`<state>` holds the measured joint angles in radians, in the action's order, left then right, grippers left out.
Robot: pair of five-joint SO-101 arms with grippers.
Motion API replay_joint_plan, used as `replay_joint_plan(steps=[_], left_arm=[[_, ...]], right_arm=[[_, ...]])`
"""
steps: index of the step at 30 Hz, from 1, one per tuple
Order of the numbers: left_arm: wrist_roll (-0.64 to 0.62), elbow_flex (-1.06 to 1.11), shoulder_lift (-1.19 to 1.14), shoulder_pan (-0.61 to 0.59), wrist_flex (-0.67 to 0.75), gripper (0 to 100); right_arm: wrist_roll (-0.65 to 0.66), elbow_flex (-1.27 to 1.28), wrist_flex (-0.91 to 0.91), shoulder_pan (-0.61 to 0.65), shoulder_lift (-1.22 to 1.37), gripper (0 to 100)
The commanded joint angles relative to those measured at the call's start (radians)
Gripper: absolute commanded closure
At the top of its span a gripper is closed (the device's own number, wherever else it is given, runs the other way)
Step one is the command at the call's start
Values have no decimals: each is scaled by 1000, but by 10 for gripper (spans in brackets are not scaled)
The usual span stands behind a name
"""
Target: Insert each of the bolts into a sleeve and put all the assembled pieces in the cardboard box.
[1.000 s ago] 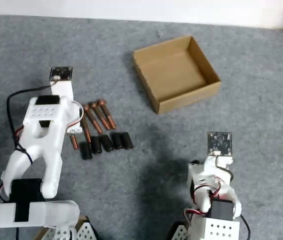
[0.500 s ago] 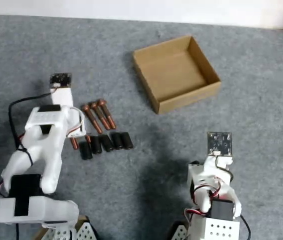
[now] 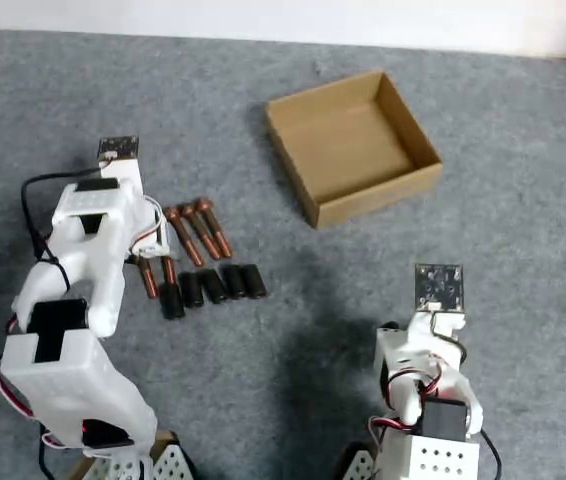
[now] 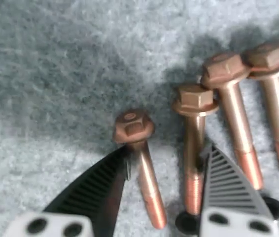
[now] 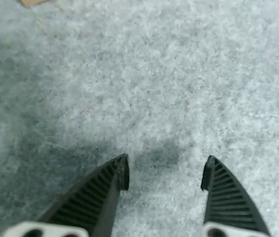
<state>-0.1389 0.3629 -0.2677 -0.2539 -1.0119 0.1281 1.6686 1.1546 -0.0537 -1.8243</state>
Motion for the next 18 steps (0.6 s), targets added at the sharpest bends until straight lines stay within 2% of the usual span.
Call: replay_joint_plan(steps=[1, 9, 18], left_arm=[[2, -38, -1, -18, -18, 770], [5, -28, 93, 35, -23, 769], [-3, -27, 228, 36, -60, 769]], right_arm=[[-2, 110, 4, -10, 1, 771], [-2, 110, 4, -10, 2, 771], [-2, 110, 4, -10, 2, 771]])
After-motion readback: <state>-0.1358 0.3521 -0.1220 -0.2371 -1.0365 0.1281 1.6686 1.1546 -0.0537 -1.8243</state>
